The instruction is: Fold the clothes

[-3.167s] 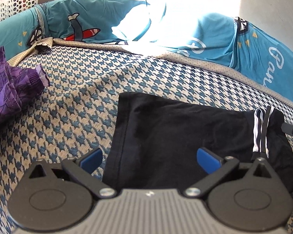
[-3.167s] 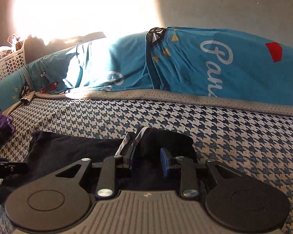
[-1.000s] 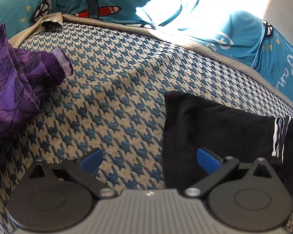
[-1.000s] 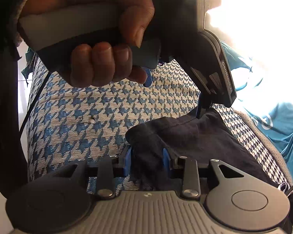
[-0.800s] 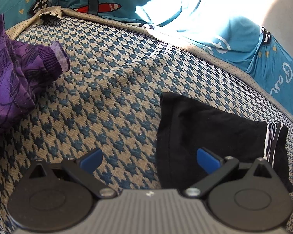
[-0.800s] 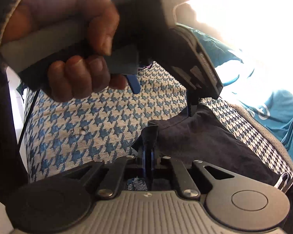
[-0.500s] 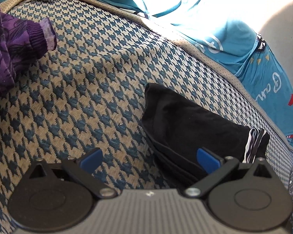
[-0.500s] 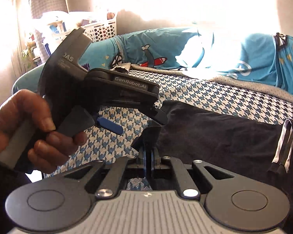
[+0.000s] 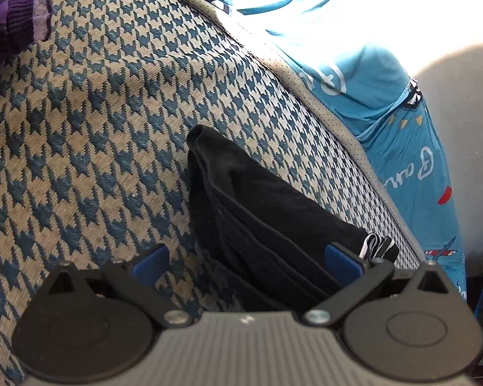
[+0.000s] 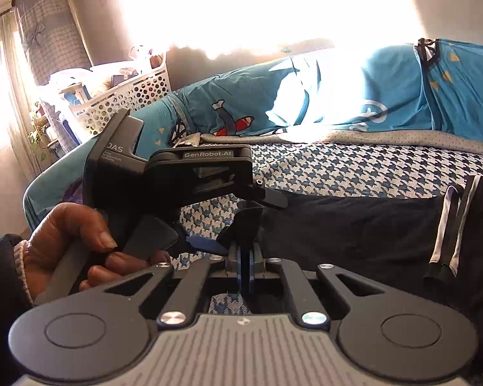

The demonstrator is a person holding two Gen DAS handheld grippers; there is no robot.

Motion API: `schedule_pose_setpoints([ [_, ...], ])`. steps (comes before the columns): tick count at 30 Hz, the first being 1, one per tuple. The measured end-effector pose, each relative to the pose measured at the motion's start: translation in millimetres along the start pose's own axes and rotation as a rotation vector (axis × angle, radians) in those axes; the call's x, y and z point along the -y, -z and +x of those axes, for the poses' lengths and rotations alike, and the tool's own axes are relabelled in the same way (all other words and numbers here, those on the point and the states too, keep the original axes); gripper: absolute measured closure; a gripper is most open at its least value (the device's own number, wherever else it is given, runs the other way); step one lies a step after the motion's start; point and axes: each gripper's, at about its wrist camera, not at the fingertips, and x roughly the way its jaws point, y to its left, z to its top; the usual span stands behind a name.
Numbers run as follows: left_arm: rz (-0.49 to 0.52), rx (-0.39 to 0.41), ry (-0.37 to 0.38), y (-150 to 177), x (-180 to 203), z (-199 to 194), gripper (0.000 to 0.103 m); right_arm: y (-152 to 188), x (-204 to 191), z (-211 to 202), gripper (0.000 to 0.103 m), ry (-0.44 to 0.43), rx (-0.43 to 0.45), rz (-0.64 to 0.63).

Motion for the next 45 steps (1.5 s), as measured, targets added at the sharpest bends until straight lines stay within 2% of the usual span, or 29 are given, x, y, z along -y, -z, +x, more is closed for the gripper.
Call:
schedule_pose_setpoints([
  [5,-0.005,-0.021,0.043,0,11,9,0.000,-2,21,-2,0.098,0.000,-0.012,0.126],
  [11,-0.053,-0.020,0.048,-4,10,21,0.000,-3,23,-5,0.098,-0.021,-0.010,0.131],
  [16,-0.055,0.024,0.023,-11,8,25,0.003,-3,25,-9,0.098,-0.026,-0.016,0.136],
  [17,-0.050,0.034,0.014,-11,8,24,0.012,-3,24,-9,0.098,-0.023,-0.018,0.131],
  [18,-0.044,0.041,0.005,-12,8,24,0.027,-2,24,-9,0.098,-0.020,-0.022,0.128],
  [23,-0.052,0.058,-0.042,-12,3,23,0.068,4,18,-1,0.097,0.008,-0.070,0.074],
  [24,-0.056,0.062,-0.047,-11,1,22,0.072,6,15,1,0.097,0.013,-0.078,0.053],
  [27,-0.076,0.061,-0.050,-11,-4,20,0.073,12,7,7,0.093,0.030,-0.104,0.000],
  [31,-0.072,0.059,-0.056,-11,-3,19,0.073,19,-2,14,0.074,0.046,-0.136,-0.089],
  [41,-0.056,0.054,-0.050,-10,1,22,0.073,32,-12,27,0.069,0.036,-0.178,-0.188],
  [45,-0.052,0.060,-0.051,-10,3,22,0.073,34,-14,30,0.069,0.036,-0.154,-0.202],
])
